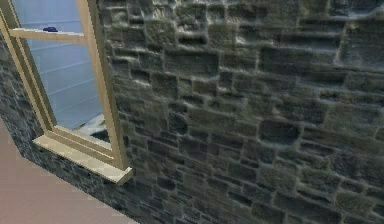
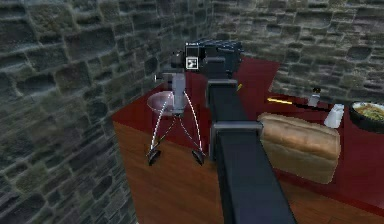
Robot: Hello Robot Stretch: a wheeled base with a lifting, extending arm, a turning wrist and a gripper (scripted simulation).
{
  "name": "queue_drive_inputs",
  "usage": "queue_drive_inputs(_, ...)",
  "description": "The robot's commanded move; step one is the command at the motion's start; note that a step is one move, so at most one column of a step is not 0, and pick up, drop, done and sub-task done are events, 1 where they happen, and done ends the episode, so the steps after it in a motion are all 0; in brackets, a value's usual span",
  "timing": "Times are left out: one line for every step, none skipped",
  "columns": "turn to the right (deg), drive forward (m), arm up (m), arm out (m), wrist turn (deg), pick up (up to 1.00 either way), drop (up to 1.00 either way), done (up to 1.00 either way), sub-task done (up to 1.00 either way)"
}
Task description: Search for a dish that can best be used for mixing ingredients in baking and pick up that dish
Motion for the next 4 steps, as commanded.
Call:
queue_drive_inputs(0.0, 0.00, 0.00, 0.00, 45.0, 0.00, 0.00, 0.00, 0.00)
queue_drive_inputs(0.0, 0.00, 0.00, 0.00, 45.0, 0.00, 0.00, 0.00, 0.00)
queue_drive_inputs(0.0, 0.00, 0.00, 0.00, 45.0, 0.00, 0.00, 0.00, 0.00)
queue_drive_inputs(0.0, 0.00, 0.00, 0.00, 18.0, 0.00, 0.00, 0.00, 0.00)
